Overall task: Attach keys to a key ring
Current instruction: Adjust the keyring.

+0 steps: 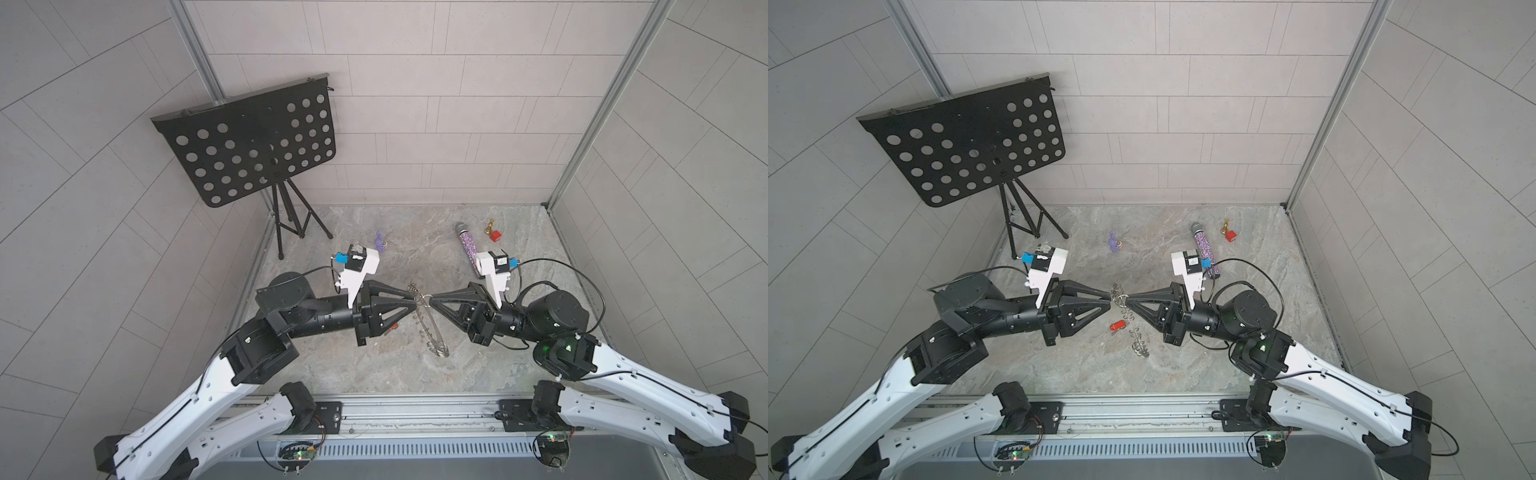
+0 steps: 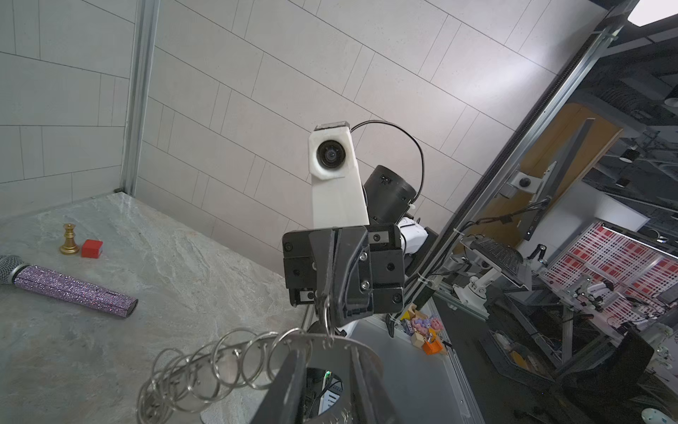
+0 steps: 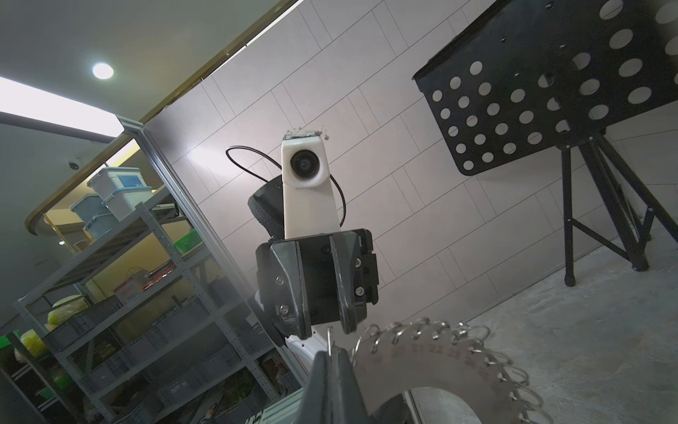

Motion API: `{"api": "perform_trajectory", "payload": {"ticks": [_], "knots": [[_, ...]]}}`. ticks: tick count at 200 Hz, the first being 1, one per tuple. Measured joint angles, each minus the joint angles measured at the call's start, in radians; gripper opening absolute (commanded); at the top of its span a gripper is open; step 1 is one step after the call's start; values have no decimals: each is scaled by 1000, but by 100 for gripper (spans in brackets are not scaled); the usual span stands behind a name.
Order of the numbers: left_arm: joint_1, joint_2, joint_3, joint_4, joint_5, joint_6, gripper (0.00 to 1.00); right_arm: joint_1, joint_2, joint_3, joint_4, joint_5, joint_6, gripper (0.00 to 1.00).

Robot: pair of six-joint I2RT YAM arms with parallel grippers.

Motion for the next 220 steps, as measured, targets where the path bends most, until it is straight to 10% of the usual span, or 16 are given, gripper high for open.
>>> {"api": "perform_trajectory", "payload": {"ticks": [220], "knots": [[-13, 42, -5, 83, -64, -14, 26, 26, 38, -8, 88, 61, 40, 0]]}}
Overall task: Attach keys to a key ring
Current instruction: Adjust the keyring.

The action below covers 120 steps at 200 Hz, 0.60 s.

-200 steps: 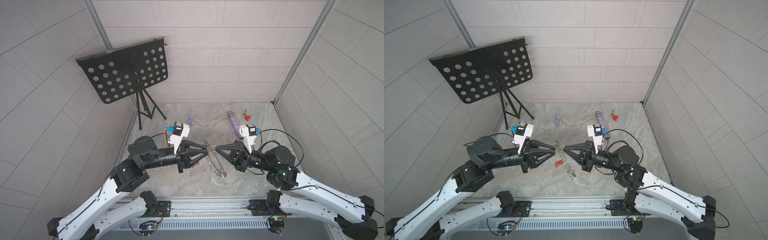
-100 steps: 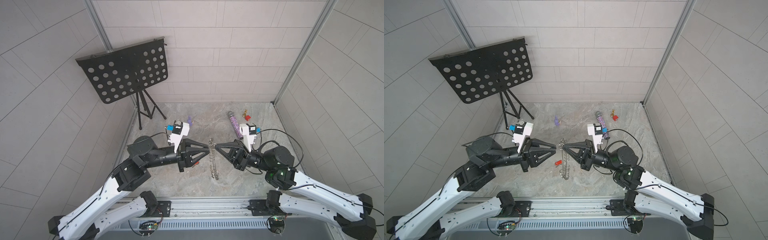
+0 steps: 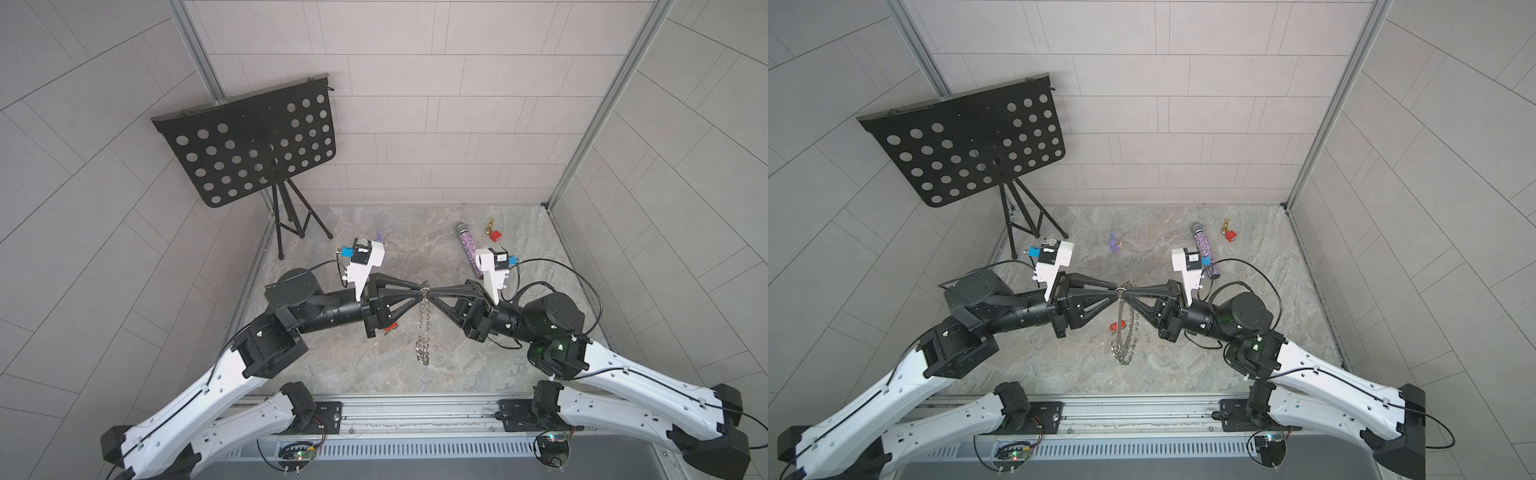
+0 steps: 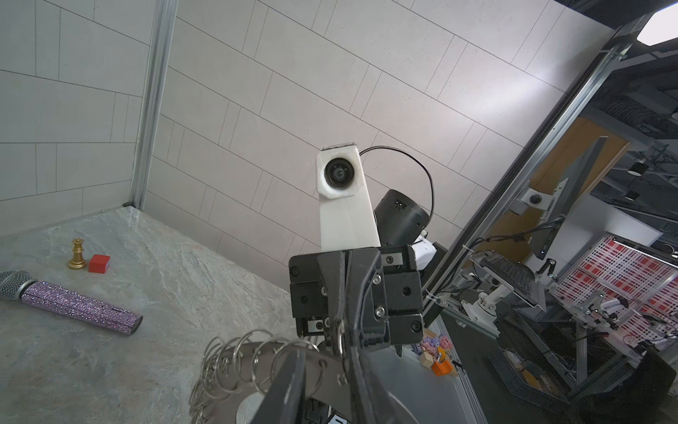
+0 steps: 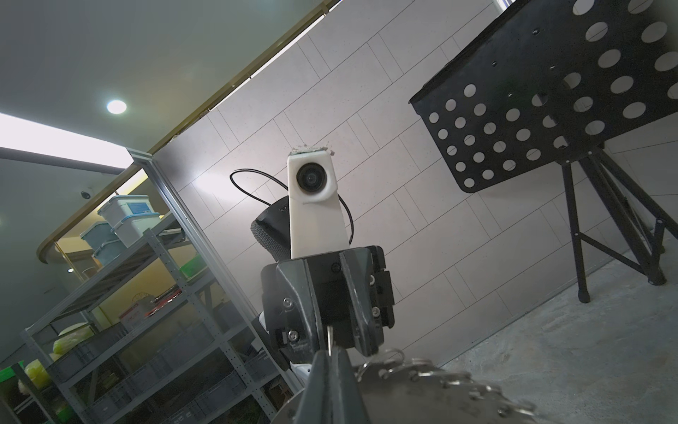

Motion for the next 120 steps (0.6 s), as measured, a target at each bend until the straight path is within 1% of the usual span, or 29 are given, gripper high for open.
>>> {"api": "perform_trajectory", "payload": {"ticks": [24, 50, 76, 90, 97, 120], "knots": [[0, 2, 0, 10, 8, -5, 22, 5, 3, 0, 0, 2, 0, 0], [-6, 10, 0, 15, 29, -11, 15, 8, 8, 0, 0, 3, 0, 0], [-11, 11, 0, 23, 43, -11, 11, 9, 8, 0, 4, 5, 0, 0], [-13, 11, 0, 26, 46, -20, 5, 11, 8, 0, 11, 5, -4, 0], [-13, 10, 0, 27, 46, -25, 0, 12, 8, 0, 14, 5, -8, 0], [-16, 8, 0, 29, 48, -34, 0, 13, 8, 0, 16, 3, -15, 0]]}}
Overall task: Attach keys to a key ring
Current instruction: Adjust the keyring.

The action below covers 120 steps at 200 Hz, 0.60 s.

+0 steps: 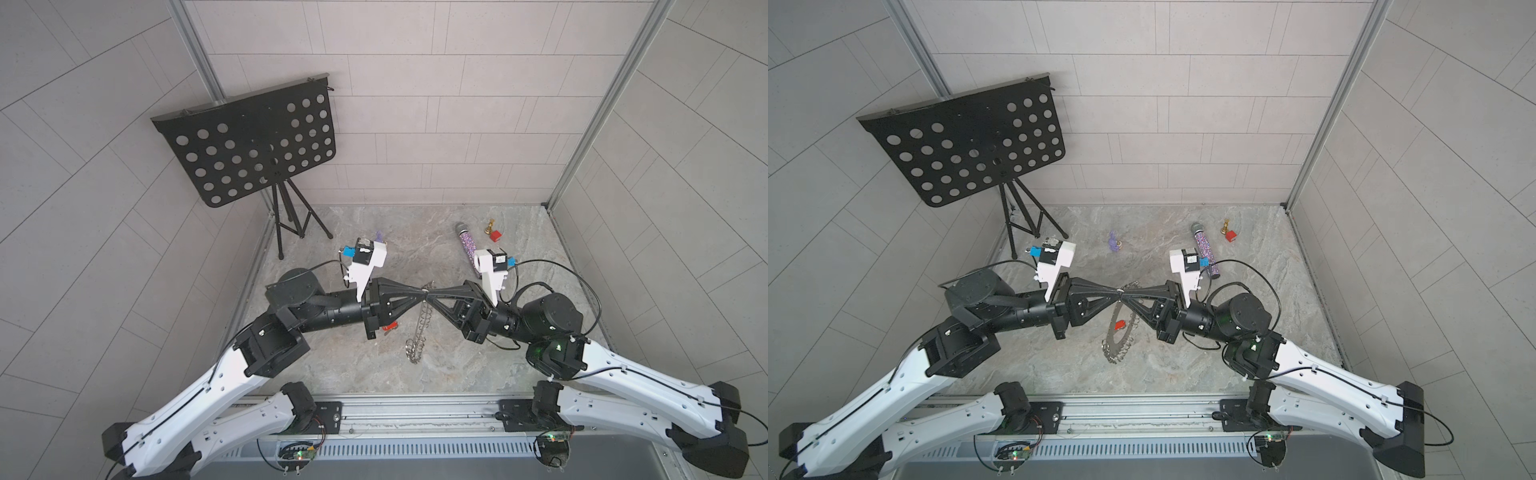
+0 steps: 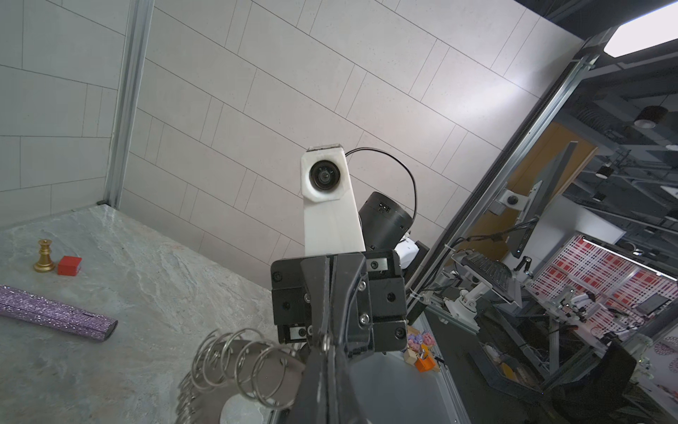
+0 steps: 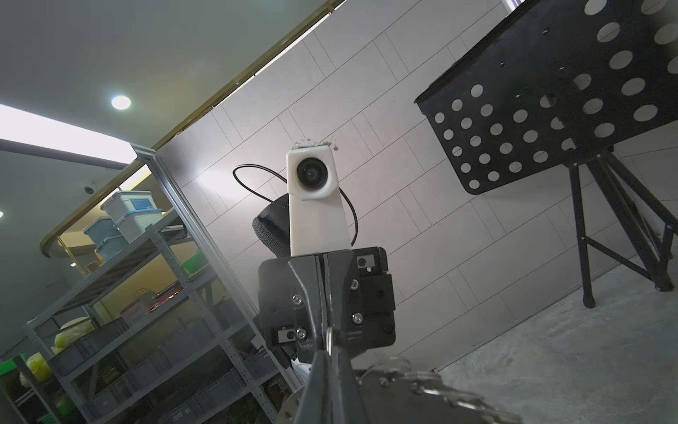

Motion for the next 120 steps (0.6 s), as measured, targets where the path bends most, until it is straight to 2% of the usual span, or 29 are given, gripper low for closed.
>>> {"api": "perform_trajectory", "payload": {"ticks": [7, 26, 46, 71, 120], "knots": [[0, -1, 0, 0, 1, 0, 0, 0, 0, 0, -1, -1, -4, 1], [-2, 0, 0, -16, 5, 5, 0, 0, -11, 0, -29, 2, -18, 35], [-5, 2, 13, -87, 17, 29, 0, 1, -52, 2, -110, 20, -52, 53], [-5, 19, 77, -209, 31, 78, 0, 1, -137, 14, -244, 48, -119, 56], [-6, 74, 219, -394, 96, 169, 0, 1, -144, 156, -499, 14, -231, 47]]}}
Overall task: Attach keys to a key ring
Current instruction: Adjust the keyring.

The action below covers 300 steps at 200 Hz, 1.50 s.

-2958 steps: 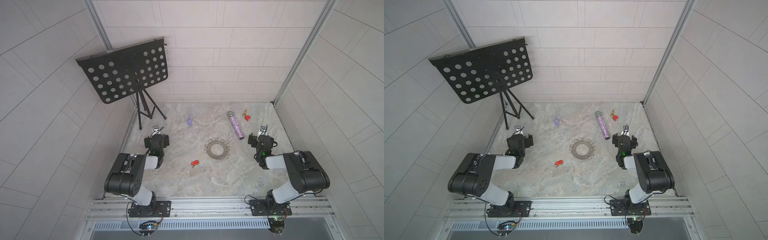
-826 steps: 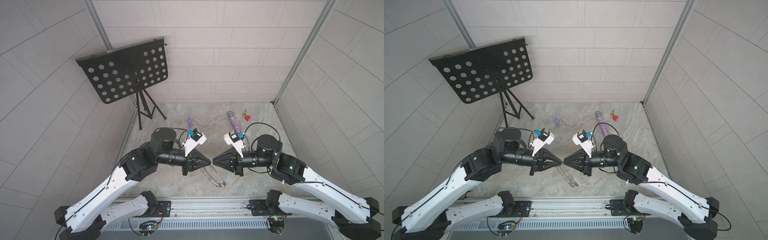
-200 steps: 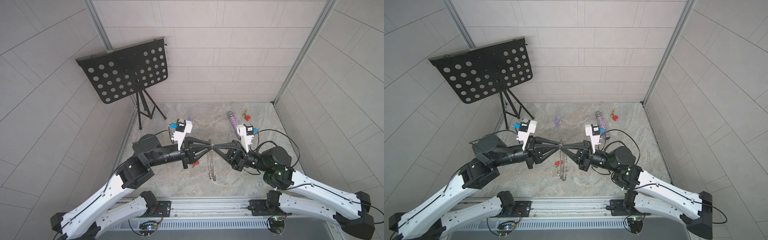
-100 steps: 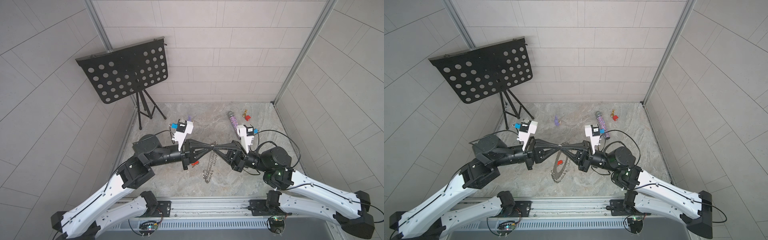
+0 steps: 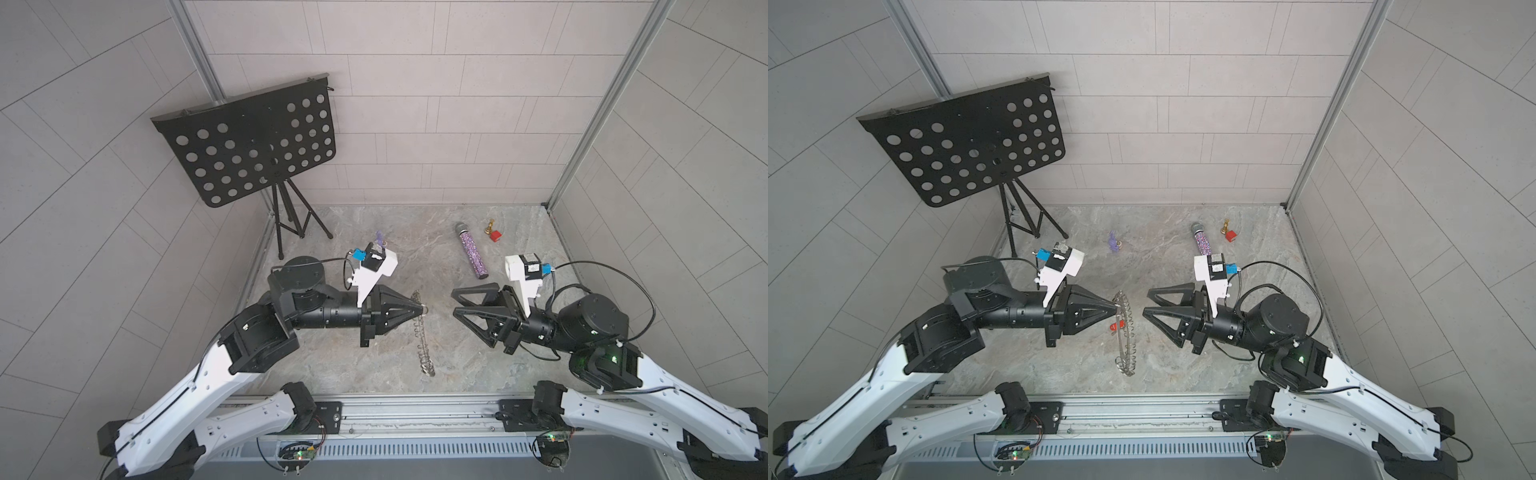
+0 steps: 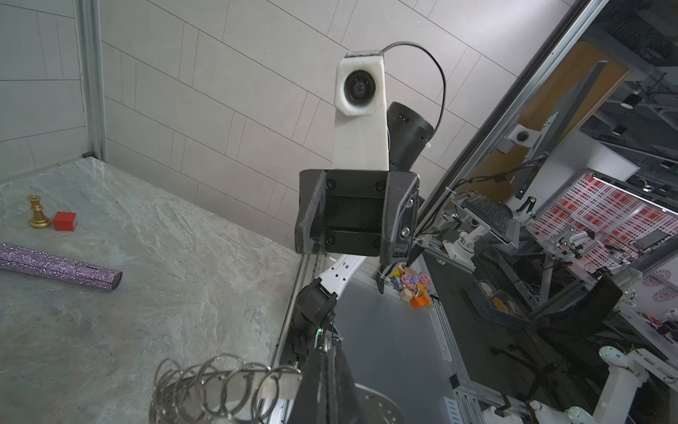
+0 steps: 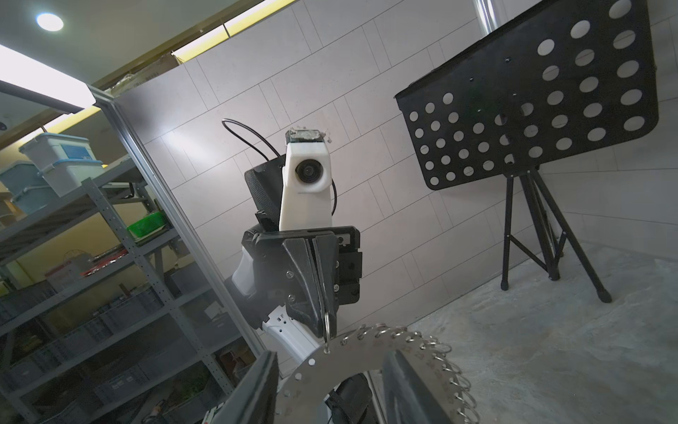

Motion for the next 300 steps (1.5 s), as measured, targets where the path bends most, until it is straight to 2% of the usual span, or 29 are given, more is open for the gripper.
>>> {"api": "perform_trajectory", "payload": {"ticks": [52, 82, 199, 222, 245, 282, 300], "knots": [[0, 68, 50, -135, 55, 60, 0, 0, 119, 35, -120, -132, -35, 38], [0, 73, 51, -172, 68, 68, 0, 0, 128, 35, -144, -172, -42, 32], [0, 91, 51, -191, 126, 68, 0, 1, 120, 35, -179, -211, -51, 17], [0, 91, 51, -195, 128, 69, 0, 1, 120, 35, -179, -219, -51, 11], [0, 91, 51, -201, 126, 69, 0, 1, 120, 36, -183, -222, -50, 0], [0, 87, 51, -205, 114, 75, 0, 1, 121, 32, -171, -224, -41, 0], [0, 76, 49, -189, 101, 64, 12, 1, 113, 3, -108, -220, -34, 0]]}}
